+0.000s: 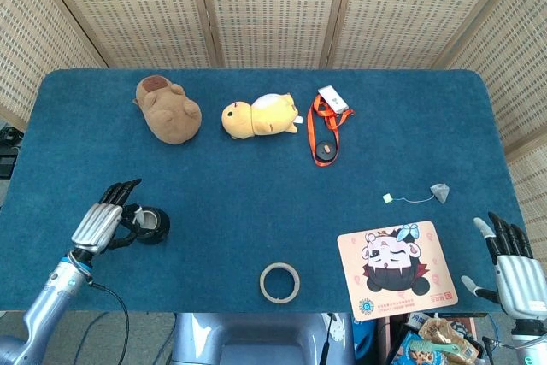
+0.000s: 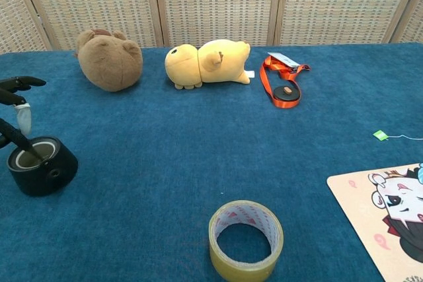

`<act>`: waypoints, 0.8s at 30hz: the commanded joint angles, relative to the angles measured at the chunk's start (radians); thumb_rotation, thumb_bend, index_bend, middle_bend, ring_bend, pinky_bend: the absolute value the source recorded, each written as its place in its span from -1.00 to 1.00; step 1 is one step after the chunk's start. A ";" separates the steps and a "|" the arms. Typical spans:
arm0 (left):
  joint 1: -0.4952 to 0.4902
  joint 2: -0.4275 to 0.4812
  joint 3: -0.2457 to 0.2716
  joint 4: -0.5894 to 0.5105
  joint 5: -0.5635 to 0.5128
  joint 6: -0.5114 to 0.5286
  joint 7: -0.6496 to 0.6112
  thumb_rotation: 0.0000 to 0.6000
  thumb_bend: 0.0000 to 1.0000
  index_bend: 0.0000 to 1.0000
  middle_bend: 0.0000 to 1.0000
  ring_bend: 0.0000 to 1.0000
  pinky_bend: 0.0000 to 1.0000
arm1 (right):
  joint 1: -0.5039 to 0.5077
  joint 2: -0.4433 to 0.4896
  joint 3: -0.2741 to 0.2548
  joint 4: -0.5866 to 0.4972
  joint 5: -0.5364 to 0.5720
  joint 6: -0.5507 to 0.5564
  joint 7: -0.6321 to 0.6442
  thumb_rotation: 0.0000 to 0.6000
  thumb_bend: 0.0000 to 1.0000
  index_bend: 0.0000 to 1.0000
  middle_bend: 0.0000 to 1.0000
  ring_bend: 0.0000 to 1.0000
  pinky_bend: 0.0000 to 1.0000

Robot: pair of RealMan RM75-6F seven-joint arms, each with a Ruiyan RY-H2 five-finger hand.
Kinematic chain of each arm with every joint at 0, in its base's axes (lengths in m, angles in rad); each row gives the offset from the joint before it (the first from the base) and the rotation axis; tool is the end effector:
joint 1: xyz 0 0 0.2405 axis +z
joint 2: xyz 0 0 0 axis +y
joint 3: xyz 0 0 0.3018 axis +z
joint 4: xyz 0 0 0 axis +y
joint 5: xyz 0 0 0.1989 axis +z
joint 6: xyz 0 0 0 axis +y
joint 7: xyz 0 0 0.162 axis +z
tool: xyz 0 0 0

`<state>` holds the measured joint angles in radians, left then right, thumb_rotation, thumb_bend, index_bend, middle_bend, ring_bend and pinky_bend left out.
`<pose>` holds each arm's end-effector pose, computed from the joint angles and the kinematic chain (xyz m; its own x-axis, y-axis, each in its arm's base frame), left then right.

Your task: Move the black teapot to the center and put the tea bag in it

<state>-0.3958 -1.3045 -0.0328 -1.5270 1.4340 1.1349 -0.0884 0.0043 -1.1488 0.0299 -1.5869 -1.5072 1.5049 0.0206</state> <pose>-0.3009 0.2928 0.0762 0.2745 0.2913 0.9164 0.9526 -0.2122 -0.2179 -0.3648 -0.1691 0.1801 0.3719 -0.0330 0.9277 -0.9258 0.0598 0.3733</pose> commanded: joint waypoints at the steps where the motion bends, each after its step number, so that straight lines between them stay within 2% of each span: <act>1: -0.007 0.015 -0.010 -0.014 0.011 0.008 -0.006 1.00 0.05 0.19 -0.92 -1.00 -1.00 | 0.000 0.000 -0.001 0.000 -0.002 0.000 0.002 1.00 -0.71 -0.95 -0.97 -1.00 -1.00; 16: -0.084 0.110 -0.072 -0.121 0.056 -0.004 0.012 1.00 0.05 0.19 -0.92 -1.00 -1.00 | 0.003 0.003 -0.003 -0.010 -0.017 0.003 -0.011 1.00 -0.71 -0.95 -0.97 -1.00 -1.00; 24: -0.168 0.129 -0.125 -0.142 0.021 -0.086 0.046 1.00 0.05 0.19 -0.92 -1.00 -1.00 | 0.015 0.011 -0.007 -0.017 -0.030 -0.012 -0.016 1.00 -0.71 -0.95 -0.97 -1.00 -1.00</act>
<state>-0.5398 -1.1806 -0.1440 -1.6652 1.4668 1.0749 -0.0558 0.0180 -1.1389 0.0238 -1.6035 -1.5359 1.4935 0.0057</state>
